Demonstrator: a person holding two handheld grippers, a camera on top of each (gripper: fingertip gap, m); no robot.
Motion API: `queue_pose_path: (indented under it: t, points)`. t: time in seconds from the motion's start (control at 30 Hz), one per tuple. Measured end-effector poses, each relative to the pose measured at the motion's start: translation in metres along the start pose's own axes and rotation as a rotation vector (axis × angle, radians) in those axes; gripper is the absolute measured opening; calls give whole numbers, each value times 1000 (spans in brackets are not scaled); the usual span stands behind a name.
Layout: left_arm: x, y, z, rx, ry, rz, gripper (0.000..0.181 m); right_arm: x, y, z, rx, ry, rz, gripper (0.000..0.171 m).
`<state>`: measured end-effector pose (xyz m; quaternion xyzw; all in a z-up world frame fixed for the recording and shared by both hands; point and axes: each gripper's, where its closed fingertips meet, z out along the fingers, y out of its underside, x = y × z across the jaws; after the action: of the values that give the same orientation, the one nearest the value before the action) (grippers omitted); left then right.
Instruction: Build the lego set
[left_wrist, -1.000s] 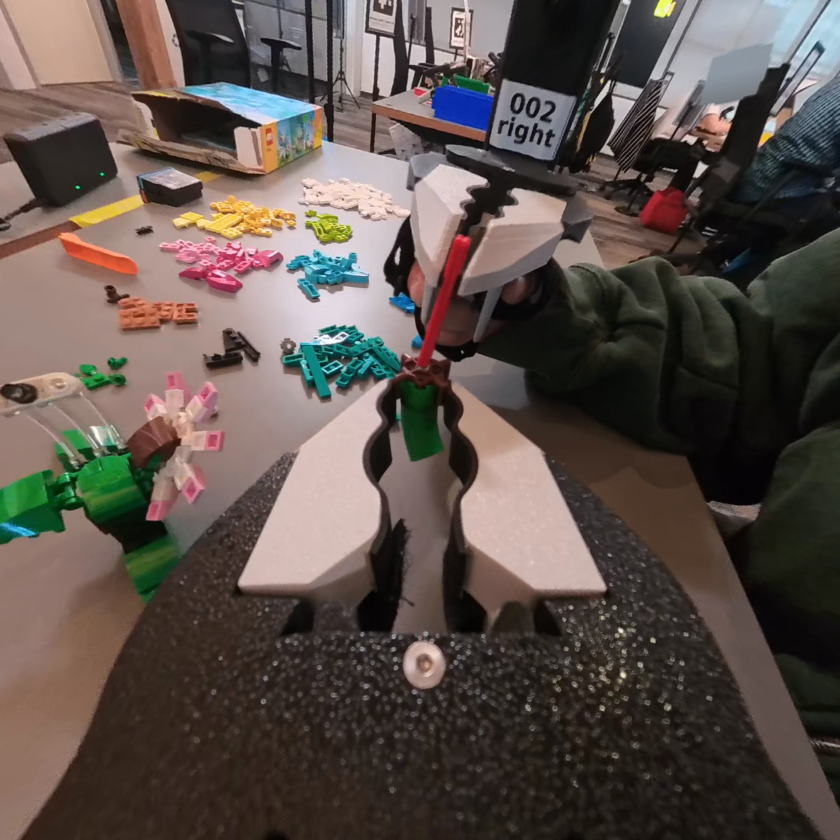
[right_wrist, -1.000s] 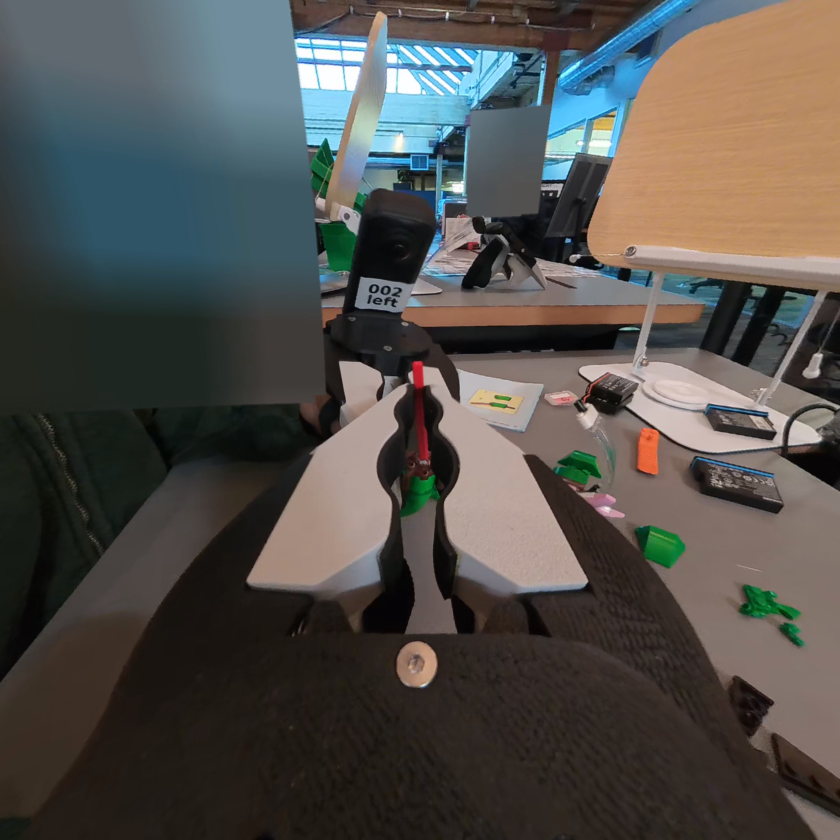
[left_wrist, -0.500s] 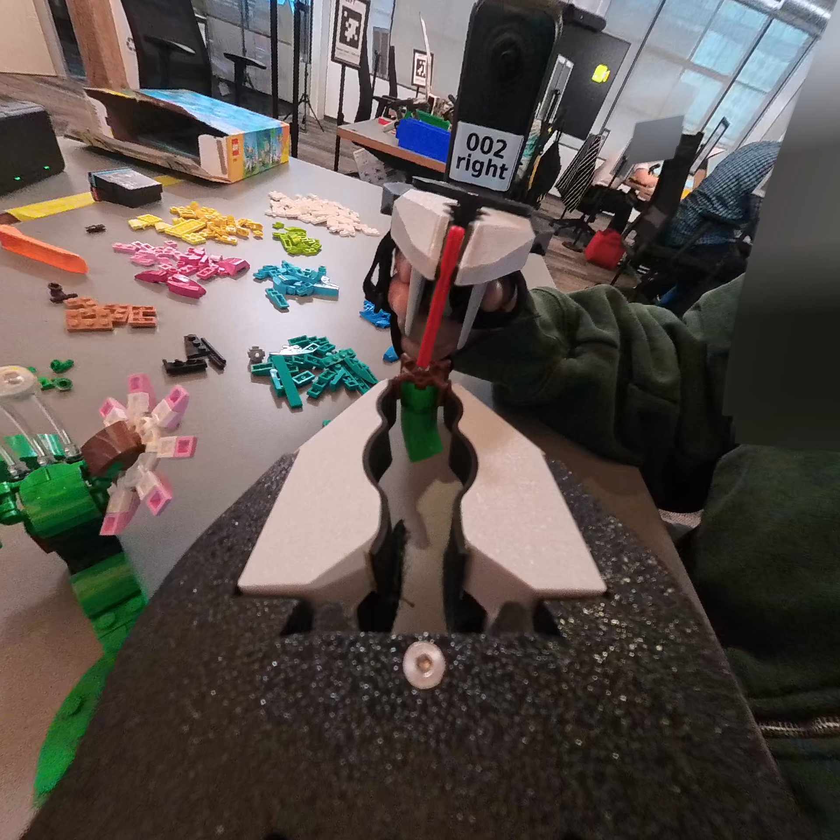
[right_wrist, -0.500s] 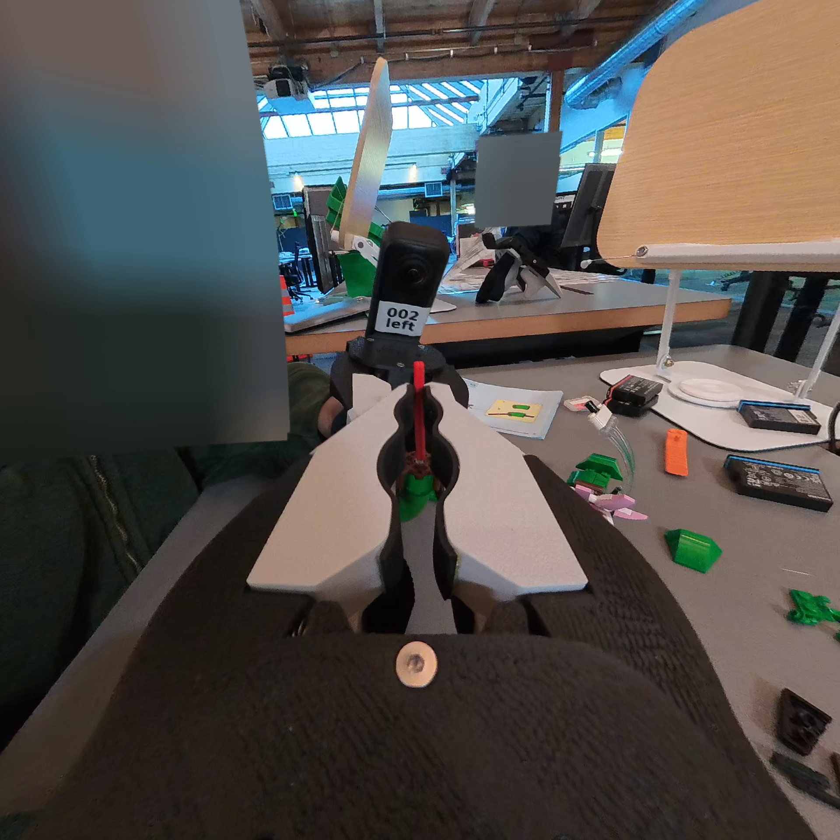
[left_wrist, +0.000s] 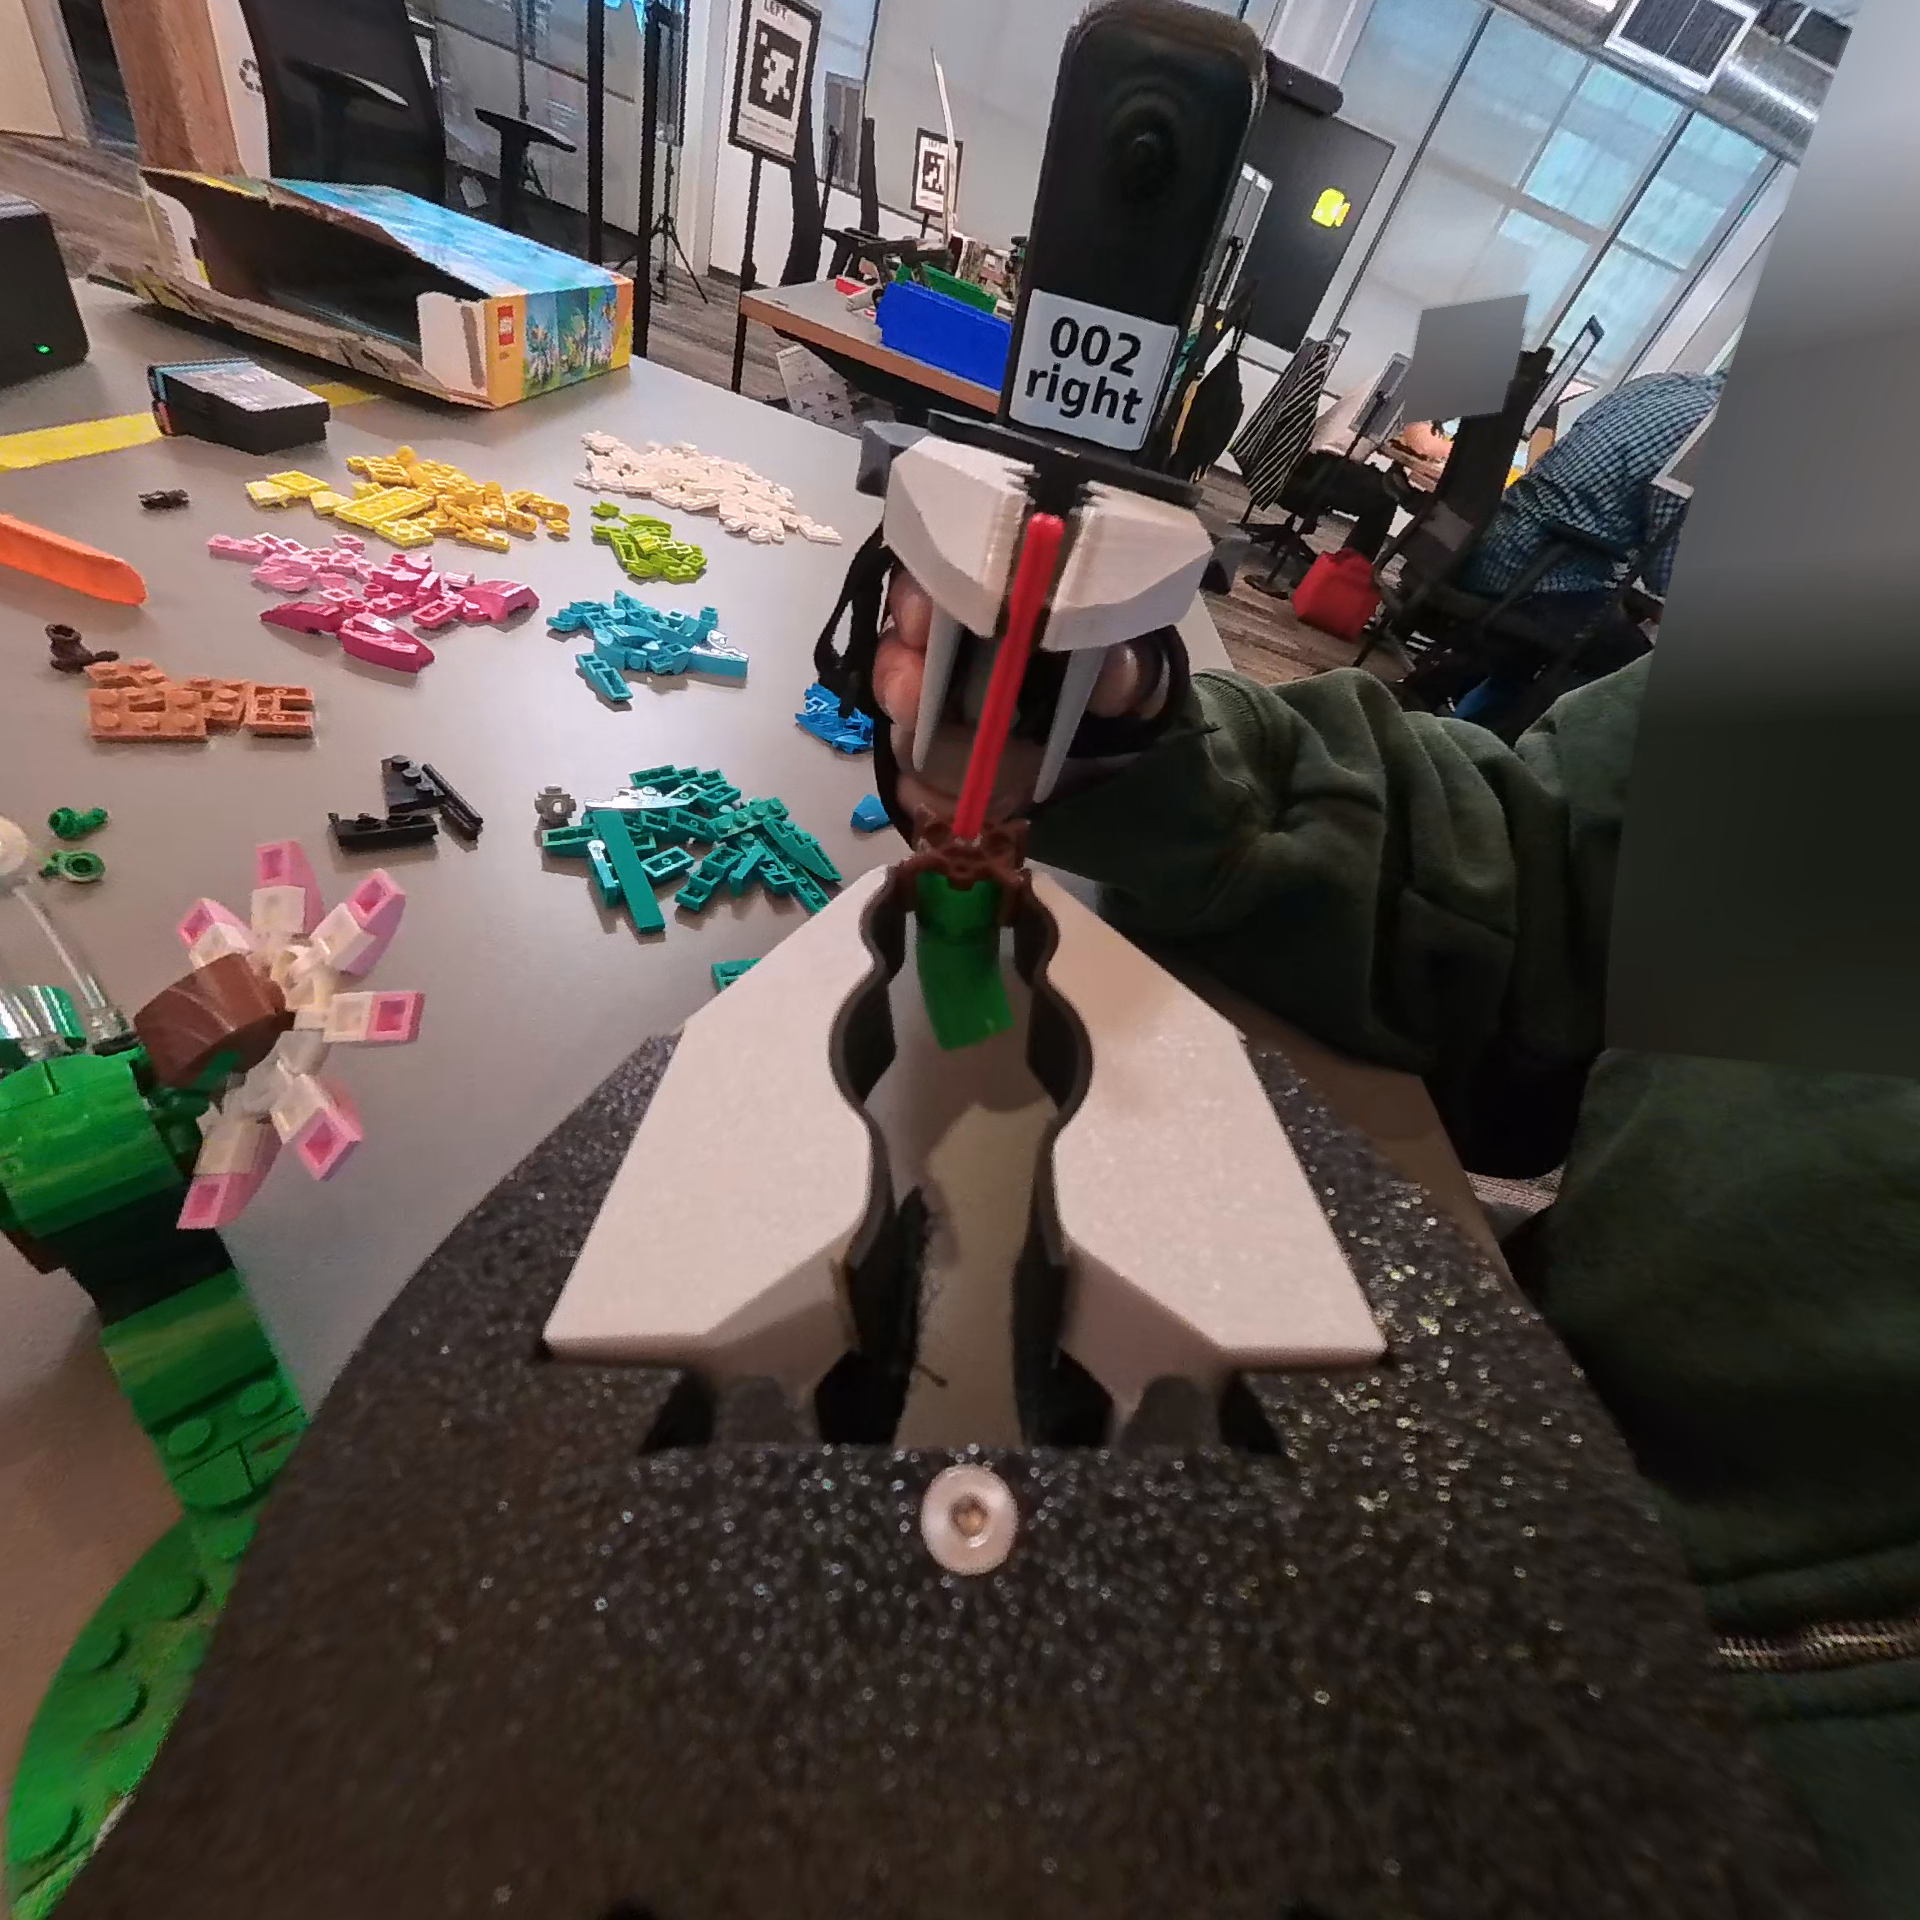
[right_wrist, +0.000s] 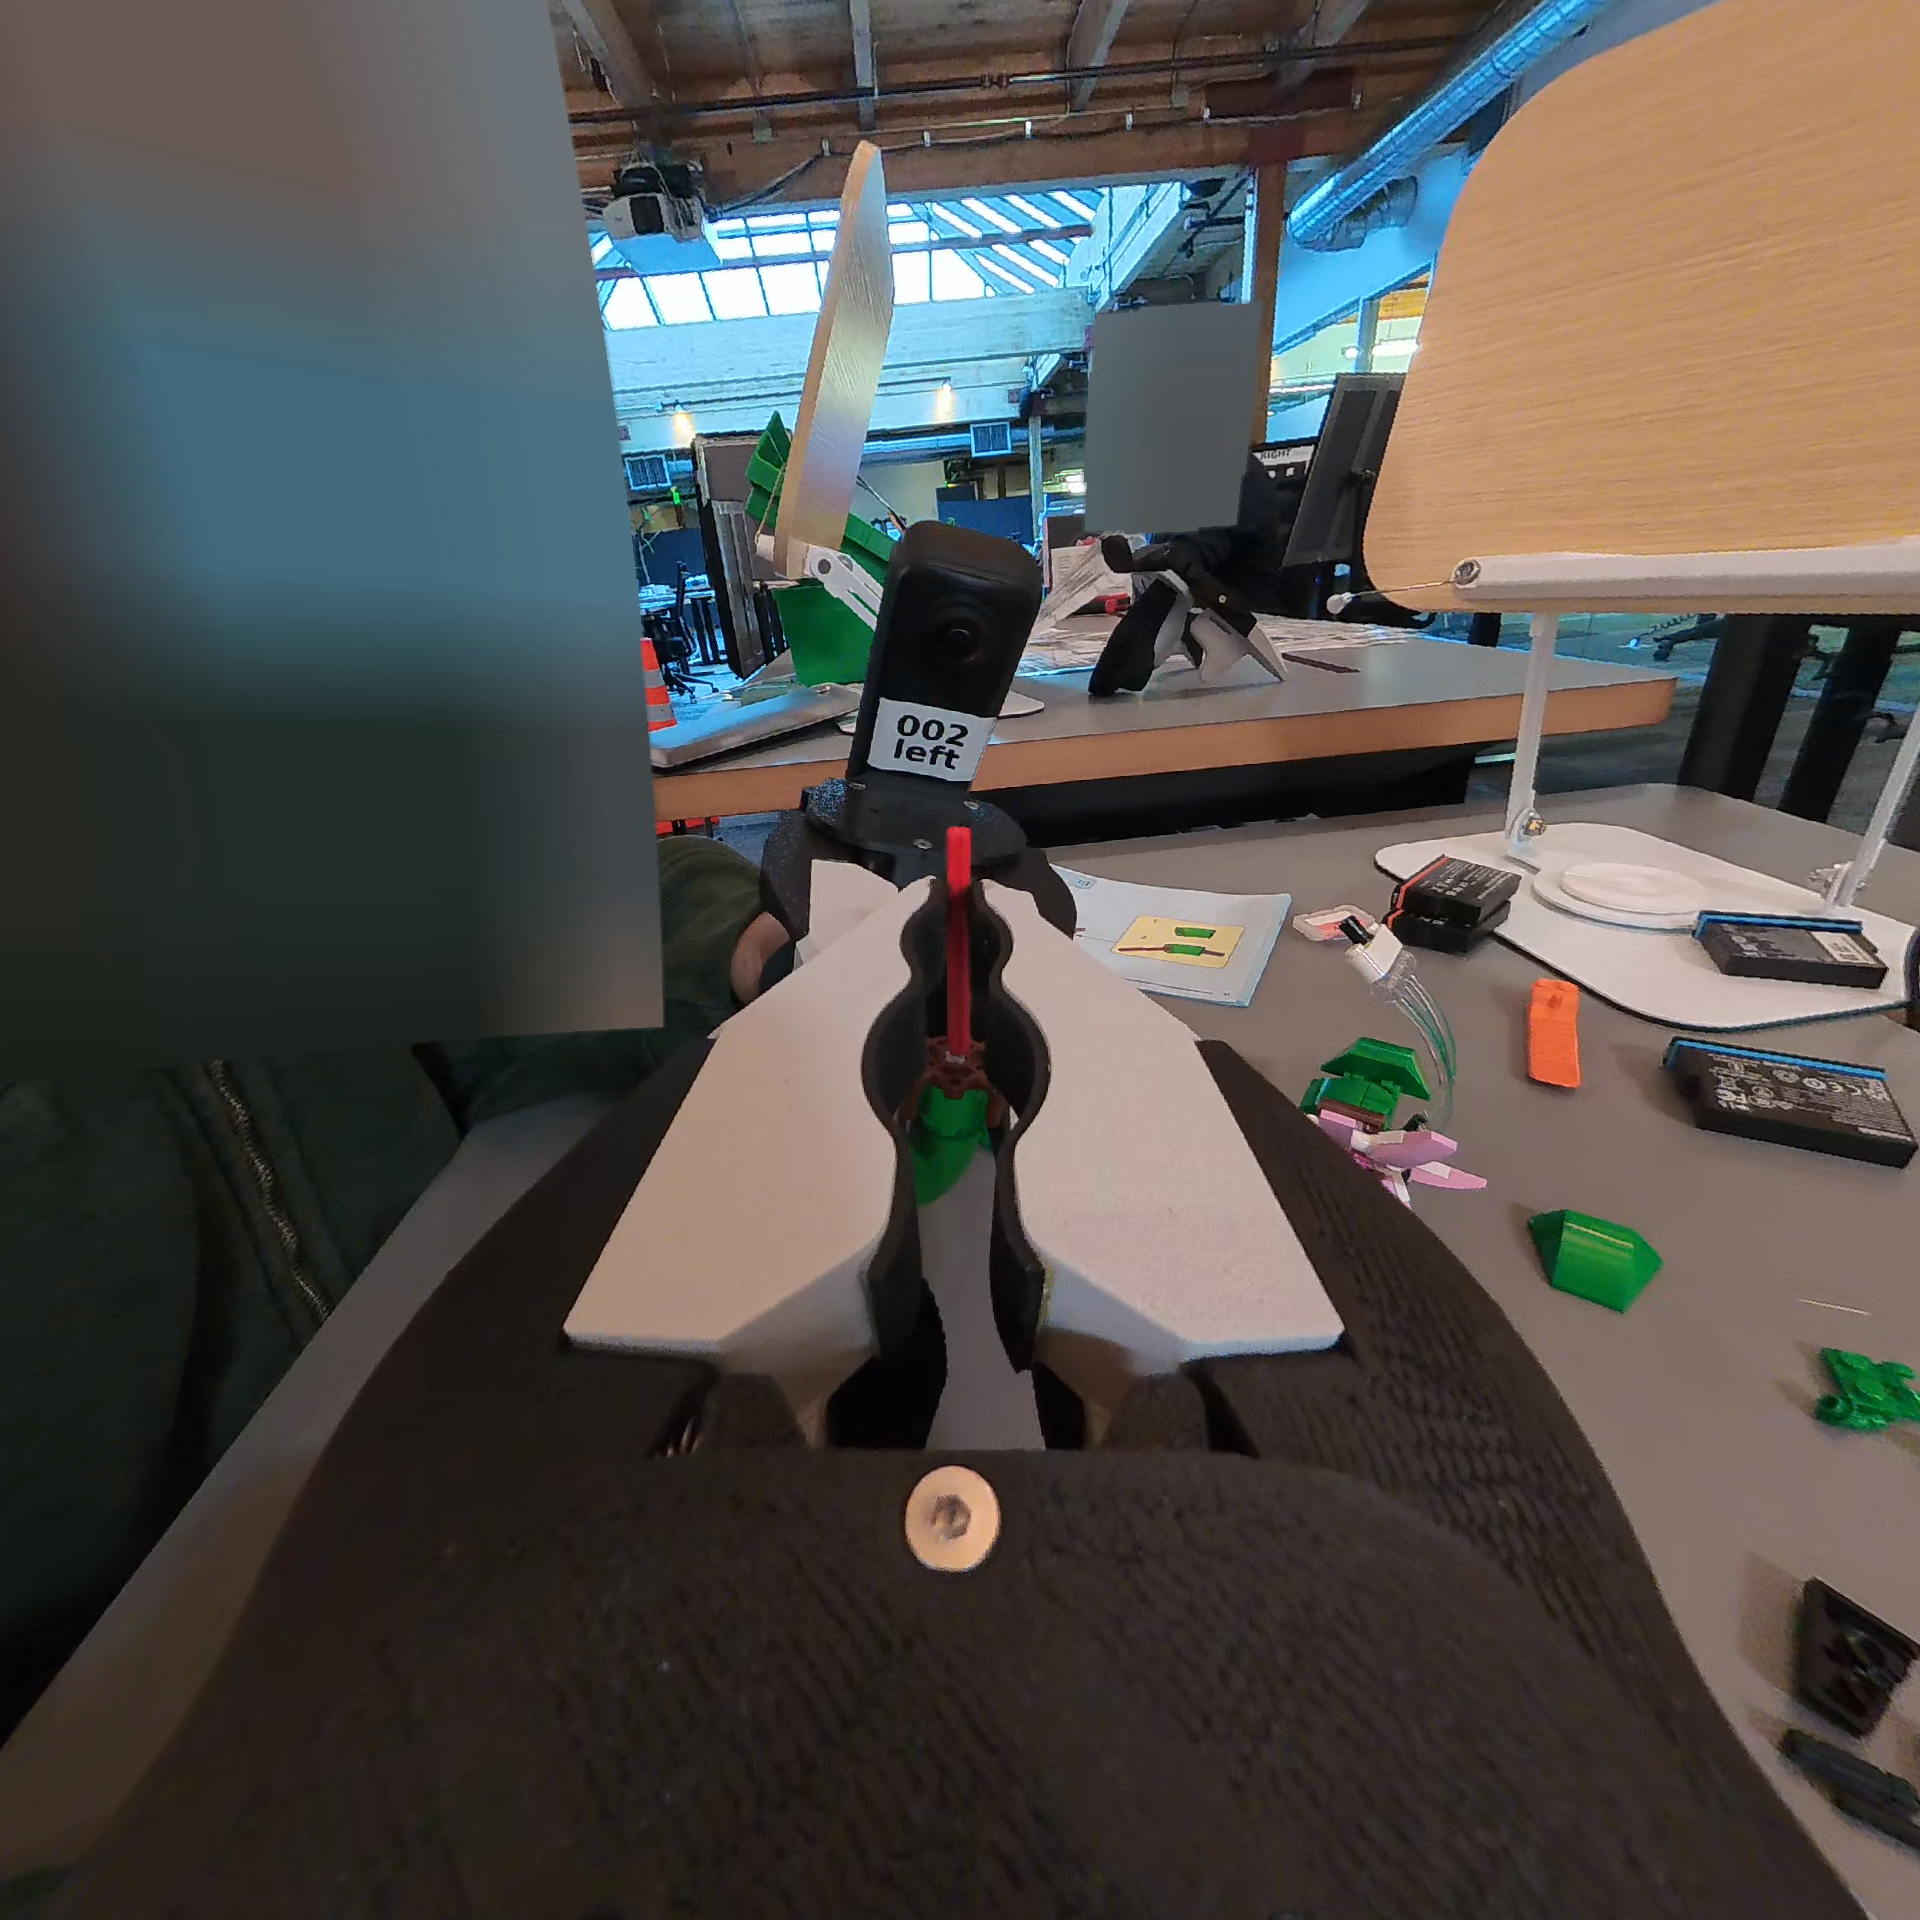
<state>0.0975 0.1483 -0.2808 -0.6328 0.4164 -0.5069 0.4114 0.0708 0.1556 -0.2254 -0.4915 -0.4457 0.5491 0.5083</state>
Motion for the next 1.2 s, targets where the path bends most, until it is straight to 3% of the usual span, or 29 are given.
queue_pose_path:
  t: [1.2]
  points:
    - [0,-3,-1,18,-21,37,19,-2,-1,-2,8,-4,-19,1]
